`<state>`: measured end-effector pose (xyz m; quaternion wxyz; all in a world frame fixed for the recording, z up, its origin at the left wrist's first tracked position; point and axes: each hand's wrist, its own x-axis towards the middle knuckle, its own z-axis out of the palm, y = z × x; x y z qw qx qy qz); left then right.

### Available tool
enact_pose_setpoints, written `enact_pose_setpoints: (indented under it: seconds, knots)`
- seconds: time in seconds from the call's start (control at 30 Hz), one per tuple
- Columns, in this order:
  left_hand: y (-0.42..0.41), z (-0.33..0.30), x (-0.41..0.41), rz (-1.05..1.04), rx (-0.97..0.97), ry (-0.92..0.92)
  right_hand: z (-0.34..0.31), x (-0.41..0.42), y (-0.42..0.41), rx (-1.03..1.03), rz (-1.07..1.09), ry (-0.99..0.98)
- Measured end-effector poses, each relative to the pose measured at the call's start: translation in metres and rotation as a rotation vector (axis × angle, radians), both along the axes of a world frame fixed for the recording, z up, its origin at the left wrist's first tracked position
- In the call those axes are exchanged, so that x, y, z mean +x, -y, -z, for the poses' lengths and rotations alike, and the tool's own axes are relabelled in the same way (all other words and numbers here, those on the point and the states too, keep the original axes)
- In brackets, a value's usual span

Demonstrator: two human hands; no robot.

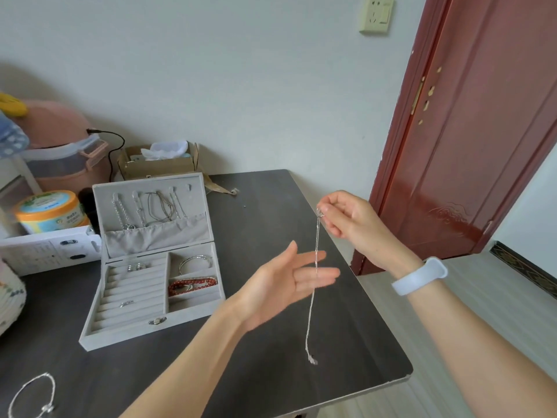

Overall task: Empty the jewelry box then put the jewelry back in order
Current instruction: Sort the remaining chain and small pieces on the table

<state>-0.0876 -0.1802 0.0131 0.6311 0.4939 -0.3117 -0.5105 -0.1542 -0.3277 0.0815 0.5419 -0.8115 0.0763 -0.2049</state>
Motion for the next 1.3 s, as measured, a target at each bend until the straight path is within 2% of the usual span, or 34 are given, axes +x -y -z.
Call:
enact_pose_setpoints:
  seconds: [0.07, 0.13, 0.3, 0.37, 0.43, 0.57, 0.63, 0.73, 0.83, 1.2, 1.3]
  knots:
    - [0.0, 0.001, -0.002, 0.039, -0.006, -0.067, 0.007, 0.006, 0.009, 0.039, 0.053, 0.002]
    - [-0.002, 0.003, 0.002, -0.015, -0.002, -0.12, 0.017, 0.009, 0.018, 0.109, 0.092, 0.009]
    - [-0.006, 0.019, 0.039, -0.333, 0.191, -0.177, 0.054, 0.018, 0.044, 0.339, 0.274, 0.029]
    - [-0.003, 0.022, 0.059, -0.45, 0.276, -0.05, 0.071, 0.027, 0.052, 0.394, 0.322, 0.019]
    - [0.003, 0.025, 0.079, -0.553, 0.389, 0.21, 0.089, 0.042, 0.06, 0.351, 0.367, -0.019]
    - [0.03, 0.034, 0.118, -0.752, 0.649, 0.832, 0.125, 0.084, 0.072, 0.092, 0.436, -0.132]
    - [0.045, 0.044, 0.135, -0.788, 0.759, 0.961, 0.139, 0.106, 0.075, -0.06, 0.446, -0.184]
    - [0.065, 0.065, 0.161, -0.859, 0.812, 1.03, 0.152, 0.138, 0.085, -0.267, 0.466, -0.2]
    - [0.079, 0.081, 0.186, -0.938, 0.827, 1.074, 0.156, 0.166, 0.102, -0.331, 0.503, -0.176]
    - [0.105, 0.089, 0.253, -1.05, 0.839, 1.087, 0.16, 0.237, 0.139, -0.304, 0.505, -0.228]
    - [0.107, 0.089, 0.256, -1.009, 0.858, 1.166, 0.156, 0.242, 0.139, -0.343, 0.508, -0.228]
